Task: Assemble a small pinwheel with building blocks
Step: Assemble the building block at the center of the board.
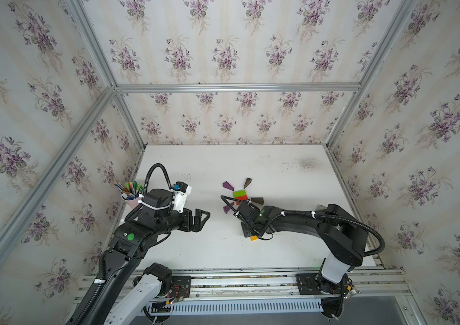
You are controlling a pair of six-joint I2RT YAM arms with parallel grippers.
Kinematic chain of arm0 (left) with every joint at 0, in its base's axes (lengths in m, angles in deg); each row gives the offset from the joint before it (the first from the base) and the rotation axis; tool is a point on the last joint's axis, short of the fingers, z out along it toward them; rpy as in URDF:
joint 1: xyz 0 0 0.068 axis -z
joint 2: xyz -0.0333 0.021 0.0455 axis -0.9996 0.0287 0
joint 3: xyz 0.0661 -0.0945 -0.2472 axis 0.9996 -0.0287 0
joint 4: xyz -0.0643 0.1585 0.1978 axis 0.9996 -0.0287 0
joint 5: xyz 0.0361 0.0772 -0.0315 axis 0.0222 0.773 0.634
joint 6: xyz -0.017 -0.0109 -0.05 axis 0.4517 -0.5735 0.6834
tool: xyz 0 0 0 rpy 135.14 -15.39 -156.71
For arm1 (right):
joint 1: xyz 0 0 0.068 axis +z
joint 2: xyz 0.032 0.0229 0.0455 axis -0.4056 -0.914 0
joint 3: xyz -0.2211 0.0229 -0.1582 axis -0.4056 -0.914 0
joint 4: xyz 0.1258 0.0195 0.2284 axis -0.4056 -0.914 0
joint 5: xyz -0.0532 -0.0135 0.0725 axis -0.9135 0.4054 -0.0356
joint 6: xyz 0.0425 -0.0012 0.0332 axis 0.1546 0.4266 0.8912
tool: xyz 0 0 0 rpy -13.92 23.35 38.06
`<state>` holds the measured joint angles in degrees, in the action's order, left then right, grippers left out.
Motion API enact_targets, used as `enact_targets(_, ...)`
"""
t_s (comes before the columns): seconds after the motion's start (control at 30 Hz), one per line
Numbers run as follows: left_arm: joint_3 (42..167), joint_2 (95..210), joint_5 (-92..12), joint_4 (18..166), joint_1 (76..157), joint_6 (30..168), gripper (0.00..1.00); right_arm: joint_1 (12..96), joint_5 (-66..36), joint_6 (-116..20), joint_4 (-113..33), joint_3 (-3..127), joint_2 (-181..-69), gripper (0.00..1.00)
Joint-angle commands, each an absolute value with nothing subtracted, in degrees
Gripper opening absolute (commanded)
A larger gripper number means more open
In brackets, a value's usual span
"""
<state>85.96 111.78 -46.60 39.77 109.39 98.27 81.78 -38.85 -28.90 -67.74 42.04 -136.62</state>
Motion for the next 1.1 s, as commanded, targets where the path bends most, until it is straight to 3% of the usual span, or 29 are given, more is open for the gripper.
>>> enact_targets(0.0,85.9,111.7,-46.6,39.7,109.4,98.0,0.99,81.9,-39.4,-28.1,-69.6,41.8,-137.3,0.55)
enact_targets(0.47,86.4,112.3,-46.9,39.9,109.4,98.2,0.99,80.6,-38.1,-28.3,-67.1,39.6,-136.6,0.46)
enact_targets(1.07,87.0,113.1,-47.2,40.2,109.4,98.3,0.99,80.1,-38.5,-29.6,-66.4,40.0,-137.2,0.46)
